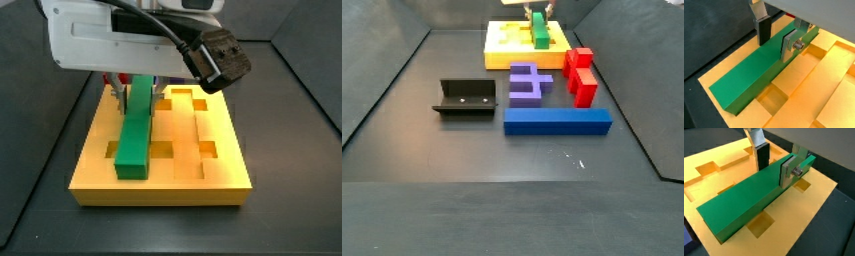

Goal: Pick up the green object. Move up. Move to above the board. Insert the green object.
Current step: Insert the green object.

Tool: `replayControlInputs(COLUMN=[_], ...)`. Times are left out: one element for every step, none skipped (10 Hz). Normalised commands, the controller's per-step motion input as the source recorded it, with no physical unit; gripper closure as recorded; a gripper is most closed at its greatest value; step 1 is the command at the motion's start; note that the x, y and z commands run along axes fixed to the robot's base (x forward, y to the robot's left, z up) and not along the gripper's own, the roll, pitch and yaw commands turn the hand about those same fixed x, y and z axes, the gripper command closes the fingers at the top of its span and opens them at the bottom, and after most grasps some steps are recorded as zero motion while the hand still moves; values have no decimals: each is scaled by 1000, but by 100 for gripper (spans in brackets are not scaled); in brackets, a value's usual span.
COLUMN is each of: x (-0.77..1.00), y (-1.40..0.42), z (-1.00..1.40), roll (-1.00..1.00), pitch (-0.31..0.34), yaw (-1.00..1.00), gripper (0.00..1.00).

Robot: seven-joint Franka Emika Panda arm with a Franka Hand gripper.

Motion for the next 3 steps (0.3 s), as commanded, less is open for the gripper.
replayControlInputs(x=[51,3,0], y=[83,63,0], z=[-354,-303,0], roll=[0,0,0], pitch=[0,0,0], yaw=[-74,-31,0], gripper=[100,100,100])
